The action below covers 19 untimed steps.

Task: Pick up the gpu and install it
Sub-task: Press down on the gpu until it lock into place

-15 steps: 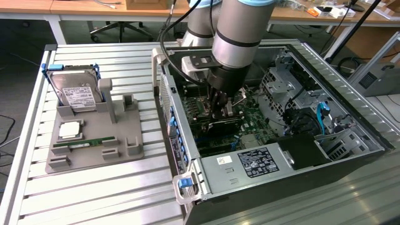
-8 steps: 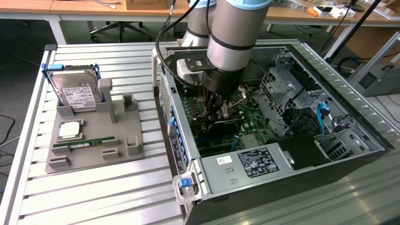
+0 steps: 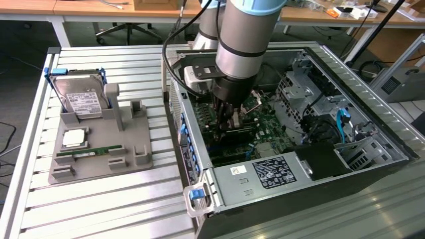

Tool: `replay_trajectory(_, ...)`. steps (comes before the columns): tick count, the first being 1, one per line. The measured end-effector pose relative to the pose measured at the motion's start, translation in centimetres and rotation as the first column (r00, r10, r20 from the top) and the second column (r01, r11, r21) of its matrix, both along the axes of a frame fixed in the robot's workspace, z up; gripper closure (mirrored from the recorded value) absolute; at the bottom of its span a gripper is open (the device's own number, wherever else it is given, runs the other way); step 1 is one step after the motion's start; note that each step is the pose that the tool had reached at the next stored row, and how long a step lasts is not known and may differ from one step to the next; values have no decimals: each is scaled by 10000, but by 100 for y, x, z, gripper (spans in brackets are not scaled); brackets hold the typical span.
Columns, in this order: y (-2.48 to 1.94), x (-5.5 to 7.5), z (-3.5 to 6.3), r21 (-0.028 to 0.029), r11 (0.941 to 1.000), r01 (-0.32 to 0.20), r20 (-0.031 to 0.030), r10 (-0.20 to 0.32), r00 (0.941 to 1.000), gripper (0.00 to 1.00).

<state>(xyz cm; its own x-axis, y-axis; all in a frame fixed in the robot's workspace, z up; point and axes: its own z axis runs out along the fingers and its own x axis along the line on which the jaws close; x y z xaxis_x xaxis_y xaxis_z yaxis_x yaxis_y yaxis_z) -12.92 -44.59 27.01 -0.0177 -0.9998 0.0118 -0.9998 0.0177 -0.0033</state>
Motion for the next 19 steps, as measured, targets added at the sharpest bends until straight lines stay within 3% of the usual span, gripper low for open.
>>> replay_trajectory(6,1,-2,-12,17,10000,-2,2,2,10000,89)
replay_trajectory(7,3,-1,12,37,10000,-4,13,4,10000,89)
replay_trajectory(9,2,-1,138,15,10000,-6,1,6,10000,89)
replay_trajectory(11,1,10,197,16,10000,-7,2,7,10000,89)
replay_trajectory(19,1,294,203,54,10000,-7,-37,8,10000,89)
